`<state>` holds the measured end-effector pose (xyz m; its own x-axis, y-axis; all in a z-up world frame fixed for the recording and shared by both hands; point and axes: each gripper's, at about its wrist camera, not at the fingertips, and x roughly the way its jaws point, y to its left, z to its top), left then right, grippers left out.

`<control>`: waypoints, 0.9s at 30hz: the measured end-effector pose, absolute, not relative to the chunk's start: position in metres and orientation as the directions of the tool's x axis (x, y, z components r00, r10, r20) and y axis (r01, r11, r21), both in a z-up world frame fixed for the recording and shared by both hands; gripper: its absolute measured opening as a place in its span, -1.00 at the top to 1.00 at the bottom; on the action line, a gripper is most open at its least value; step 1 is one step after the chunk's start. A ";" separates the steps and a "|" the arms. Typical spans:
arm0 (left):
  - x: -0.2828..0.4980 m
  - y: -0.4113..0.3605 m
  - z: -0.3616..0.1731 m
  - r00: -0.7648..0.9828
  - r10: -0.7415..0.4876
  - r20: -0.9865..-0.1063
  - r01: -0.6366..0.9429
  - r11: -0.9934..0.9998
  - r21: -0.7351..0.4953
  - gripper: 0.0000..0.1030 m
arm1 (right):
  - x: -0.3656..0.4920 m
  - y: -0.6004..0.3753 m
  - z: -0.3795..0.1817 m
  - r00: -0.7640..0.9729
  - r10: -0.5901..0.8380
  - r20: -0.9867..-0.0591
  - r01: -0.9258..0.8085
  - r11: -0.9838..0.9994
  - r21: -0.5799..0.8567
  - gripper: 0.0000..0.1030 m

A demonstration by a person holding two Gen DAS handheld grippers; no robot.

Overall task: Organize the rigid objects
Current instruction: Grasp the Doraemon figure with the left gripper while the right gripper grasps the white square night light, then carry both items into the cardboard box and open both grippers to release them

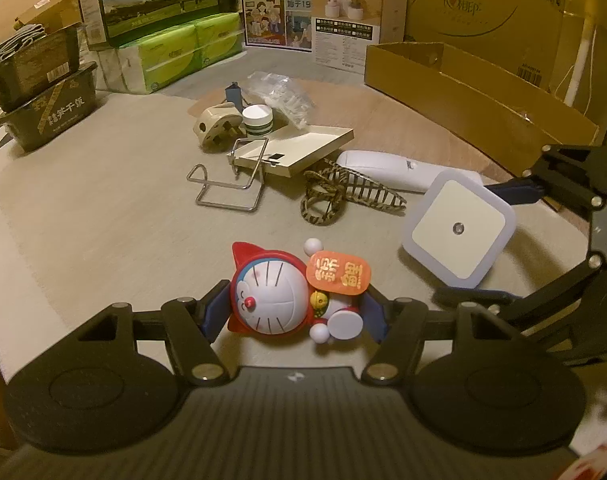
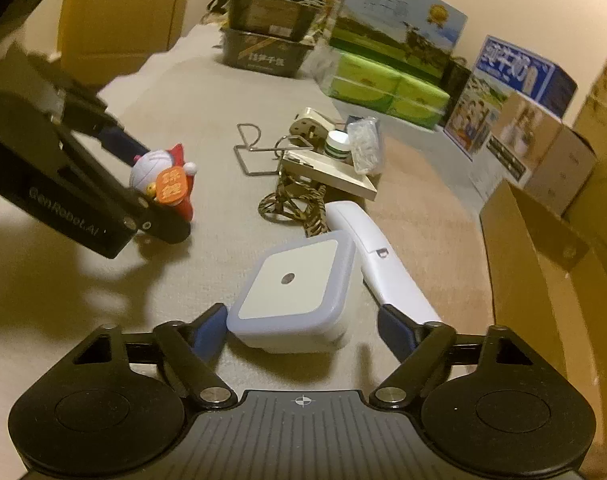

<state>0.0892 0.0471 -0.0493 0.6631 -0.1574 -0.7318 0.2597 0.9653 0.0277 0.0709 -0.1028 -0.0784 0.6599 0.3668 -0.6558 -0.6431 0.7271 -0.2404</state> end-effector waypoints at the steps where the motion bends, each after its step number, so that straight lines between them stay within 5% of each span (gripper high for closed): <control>1: 0.089 0.047 -0.049 0.663 -0.160 -0.731 0.259 0.966 0.024 -0.24 | 0.071 -0.103 -0.079 0.662 0.368 -0.653 -0.646 0.722 -0.248 -0.47; 10: 0.086 0.042 -0.046 0.660 -0.167 -0.732 0.264 0.964 0.017 -0.24 | 0.071 -0.105 -0.075 0.683 0.374 -0.627 -0.627 0.741 -0.242 -0.29; 12: 0.085 0.041 -0.045 0.660 -0.164 -0.733 0.262 0.965 0.020 -0.24 | 0.070 -0.107 -0.071 0.686 0.376 -0.623 -0.623 0.746 -0.235 -0.11; 27: 0.073 0.027 -0.027 0.672 -0.176 -0.719 0.275 0.961 0.022 -0.24 | 0.057 -0.133 -0.057 0.700 0.370 -0.611 -0.550 0.825 -0.131 -0.10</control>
